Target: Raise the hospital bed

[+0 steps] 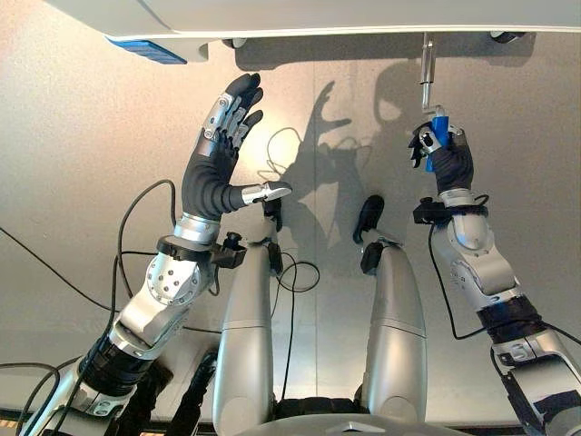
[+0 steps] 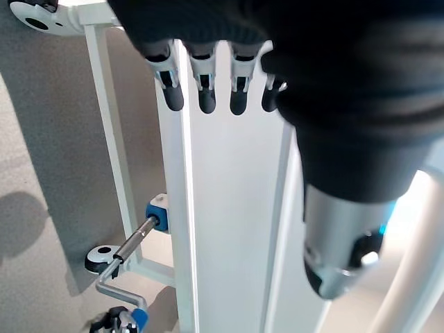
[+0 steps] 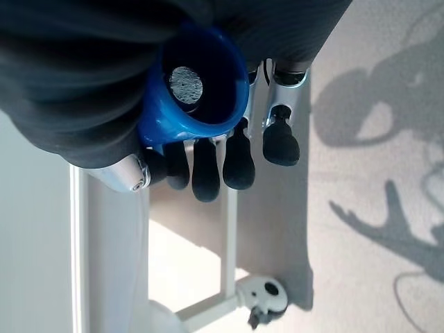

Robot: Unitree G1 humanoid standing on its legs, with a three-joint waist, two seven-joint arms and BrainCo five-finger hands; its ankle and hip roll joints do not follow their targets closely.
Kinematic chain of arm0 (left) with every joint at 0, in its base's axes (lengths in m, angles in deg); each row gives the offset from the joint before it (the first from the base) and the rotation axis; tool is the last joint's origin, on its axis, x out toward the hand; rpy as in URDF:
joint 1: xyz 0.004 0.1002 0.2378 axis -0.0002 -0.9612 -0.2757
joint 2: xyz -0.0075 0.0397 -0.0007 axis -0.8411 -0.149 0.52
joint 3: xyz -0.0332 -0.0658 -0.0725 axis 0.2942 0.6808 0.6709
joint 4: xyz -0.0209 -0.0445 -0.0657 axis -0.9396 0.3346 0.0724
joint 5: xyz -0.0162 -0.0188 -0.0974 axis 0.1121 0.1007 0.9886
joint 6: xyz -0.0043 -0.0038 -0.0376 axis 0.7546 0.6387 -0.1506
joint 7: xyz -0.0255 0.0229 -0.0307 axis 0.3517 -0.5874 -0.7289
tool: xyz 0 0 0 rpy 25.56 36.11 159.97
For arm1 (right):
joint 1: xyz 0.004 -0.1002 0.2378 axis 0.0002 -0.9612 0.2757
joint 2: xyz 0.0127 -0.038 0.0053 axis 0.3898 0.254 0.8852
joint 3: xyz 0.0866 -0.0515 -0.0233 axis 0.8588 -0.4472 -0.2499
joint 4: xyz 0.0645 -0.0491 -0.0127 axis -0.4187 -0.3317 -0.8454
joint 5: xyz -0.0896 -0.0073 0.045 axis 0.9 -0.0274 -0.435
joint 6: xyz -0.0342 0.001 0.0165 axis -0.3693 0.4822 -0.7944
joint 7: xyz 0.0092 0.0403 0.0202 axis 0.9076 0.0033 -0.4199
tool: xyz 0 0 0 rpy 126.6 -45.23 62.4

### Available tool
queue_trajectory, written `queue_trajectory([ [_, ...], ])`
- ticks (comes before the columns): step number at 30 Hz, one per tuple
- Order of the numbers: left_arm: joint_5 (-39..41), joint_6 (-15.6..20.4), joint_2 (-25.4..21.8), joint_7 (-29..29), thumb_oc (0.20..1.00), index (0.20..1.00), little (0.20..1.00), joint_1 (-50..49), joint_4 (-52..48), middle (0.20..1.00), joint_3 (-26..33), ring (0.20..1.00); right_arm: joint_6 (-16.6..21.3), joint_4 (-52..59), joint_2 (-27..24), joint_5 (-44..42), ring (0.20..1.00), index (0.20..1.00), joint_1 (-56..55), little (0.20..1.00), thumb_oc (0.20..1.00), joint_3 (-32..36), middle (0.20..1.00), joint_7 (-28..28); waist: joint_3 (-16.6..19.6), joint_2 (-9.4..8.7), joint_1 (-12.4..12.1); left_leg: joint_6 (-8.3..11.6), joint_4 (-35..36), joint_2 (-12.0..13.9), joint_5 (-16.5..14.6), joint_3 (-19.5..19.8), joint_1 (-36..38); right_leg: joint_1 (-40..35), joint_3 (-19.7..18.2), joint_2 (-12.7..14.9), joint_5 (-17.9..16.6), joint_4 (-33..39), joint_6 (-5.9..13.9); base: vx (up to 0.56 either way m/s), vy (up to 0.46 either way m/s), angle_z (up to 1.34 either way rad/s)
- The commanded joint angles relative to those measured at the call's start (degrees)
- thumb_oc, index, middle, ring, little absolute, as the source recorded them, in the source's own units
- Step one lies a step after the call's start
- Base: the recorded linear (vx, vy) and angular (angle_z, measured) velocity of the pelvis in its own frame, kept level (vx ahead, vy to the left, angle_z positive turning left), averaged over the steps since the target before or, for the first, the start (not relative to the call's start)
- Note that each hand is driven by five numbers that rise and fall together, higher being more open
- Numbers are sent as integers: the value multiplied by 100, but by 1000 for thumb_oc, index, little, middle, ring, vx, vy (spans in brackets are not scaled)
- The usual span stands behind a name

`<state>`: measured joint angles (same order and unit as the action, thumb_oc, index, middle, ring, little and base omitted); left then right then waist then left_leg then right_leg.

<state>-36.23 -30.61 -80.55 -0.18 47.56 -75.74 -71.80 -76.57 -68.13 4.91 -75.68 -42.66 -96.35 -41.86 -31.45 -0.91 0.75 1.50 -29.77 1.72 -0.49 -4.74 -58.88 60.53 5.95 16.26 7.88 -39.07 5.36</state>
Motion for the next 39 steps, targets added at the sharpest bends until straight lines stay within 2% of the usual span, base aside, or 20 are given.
queue_trajectory([
  [1, 31, 393, 125, 22, 1000, 1000, 1000, -274, -719, 1000, 326, 1000, 1459, 534, -492, -58, 200, 200, 492, 200, 200, 1666, 200, -1047, 166, 28, 208, 263, 205, 177, 0, 195, 299, -137, -286, -21, -654, 440, 293, 0, 0, 0],
  [4, 35, 392, 124, 17, 1000, 1000, 1000, -269, -705, 1000, 326, 1000, 1350, 368, -531, 131, 200, 200, 533, 200, 200, 1672, 200, -1203, 166, 29, 201, 263, 196, 181, -6, 201, 293, -133, -289, -22, -647, 429, 286, 0, 0, 0],
  [6, 9, 402, 97, -9, 1000, 1000, 1000, -295, -698, 1000, 307, 1000, 1049, 54, -692, 618, 200, 200, 633, 200, 200, 1622, 200, -1477, 166, 36, 183, 254, 191, 183, -13, 193, 274, -105, -289, -28, -653, 419, 282, 0, 0, 0],
  [10, -30, 406, 108, -49, 1000, 1000, 1000, -277, -716, 1000, 254, 1000, 757, -278, -847, 997, 200, 200, 787, 200, 200, 1586, 200, -1740, 166, 37, 173, 247, 191, 184, -19, 190, 245, -84, -287, -34, -643, 421, 273, 0, 0, 0],
  [19, -74, 407, 61, -81, 1000, 1000, 1000, -183, -667, 1000, 30, 1000, 536, -1329, -1123, 1033, 200, 200, 1240, 200, 200, 1353, 200, -1887, 166, 68, 146, 215, 194, 185, -35, 180, 196, -19, -313, -44, -626, 372, 266, 5, 2, -2],
  [30, -59, 429, 44, -109, 1000, 1000, 1000, -32, -543, 1000, -159, 1000, 374, -2867, -1313, 733, 200, 200, 1759, 200, 200, 979, 200, -1814, 166, 152, 88, 211, 197, 169, -24, 191, 121, 67, -322, -52, -618, 326, 246, 0, 0, 0],
  [39, 54, 410, 29, -32, 1000, 1000, 1000, 201, -410, 1000, -433, 1000, 2, -4690, -1503, 577, 200, 200, 2622, 200, 200, 76, 200, -1314, 166, 317, -33, 228, 187, 197, 12, 189, 15, 218, -310, -49, -568, 204, 219, 0, -1, -1],
])
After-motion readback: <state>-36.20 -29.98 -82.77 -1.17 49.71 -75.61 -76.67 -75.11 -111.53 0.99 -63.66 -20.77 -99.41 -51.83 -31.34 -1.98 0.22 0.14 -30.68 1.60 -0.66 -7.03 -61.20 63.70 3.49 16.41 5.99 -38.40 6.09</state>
